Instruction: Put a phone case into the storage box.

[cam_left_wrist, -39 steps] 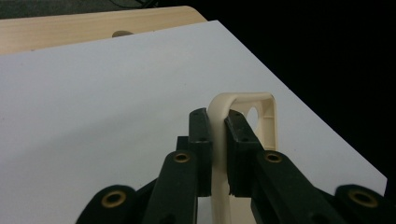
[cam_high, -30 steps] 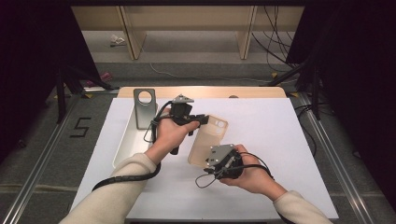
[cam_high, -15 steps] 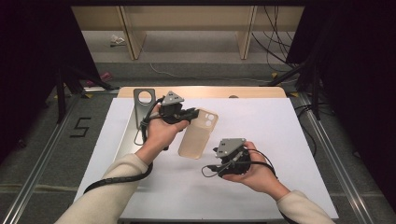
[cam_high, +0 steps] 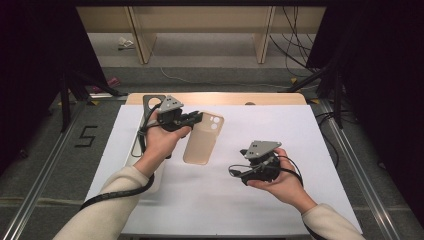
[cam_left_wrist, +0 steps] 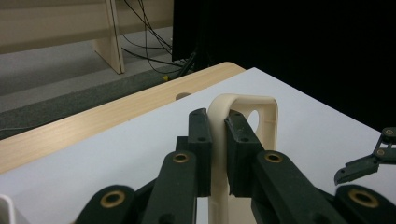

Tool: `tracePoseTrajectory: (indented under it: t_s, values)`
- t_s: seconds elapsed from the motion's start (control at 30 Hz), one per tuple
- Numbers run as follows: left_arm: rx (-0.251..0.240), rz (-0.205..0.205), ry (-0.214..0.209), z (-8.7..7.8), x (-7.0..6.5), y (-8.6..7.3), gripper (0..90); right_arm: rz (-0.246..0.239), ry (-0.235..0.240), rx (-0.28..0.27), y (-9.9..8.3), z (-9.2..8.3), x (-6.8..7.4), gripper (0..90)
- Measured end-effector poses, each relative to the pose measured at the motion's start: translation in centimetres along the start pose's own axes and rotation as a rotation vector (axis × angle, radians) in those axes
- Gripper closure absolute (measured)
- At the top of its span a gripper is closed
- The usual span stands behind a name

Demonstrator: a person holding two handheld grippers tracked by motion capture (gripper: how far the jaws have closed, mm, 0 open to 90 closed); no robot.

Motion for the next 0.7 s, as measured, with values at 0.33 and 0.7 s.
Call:
tracePoseTrajectory:
  t_s: [0.33,0.7]
  values:
    - [-0.060,-0.014,-0.003,-1.6,1.2,1.0,81.9,0.091,-0.050,-0.041,-1.5,-1.3,-1.3,25.1]
    - [-0.096,0.000,-0.001,-3.0,1.7,2.1,81.9,0.153,-0.101,-0.059,-2.9,-2.6,-2.2,21.7]
Point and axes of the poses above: each handheld gripper's, and its own axes: z roughly forward along the jaws, y roughly out of its top, x roughly to its left, the point moved 4 cm from there along z, roughly forward along the jaws, and after that the axes turned 15 degrees about -z, right-handed, at the moved point
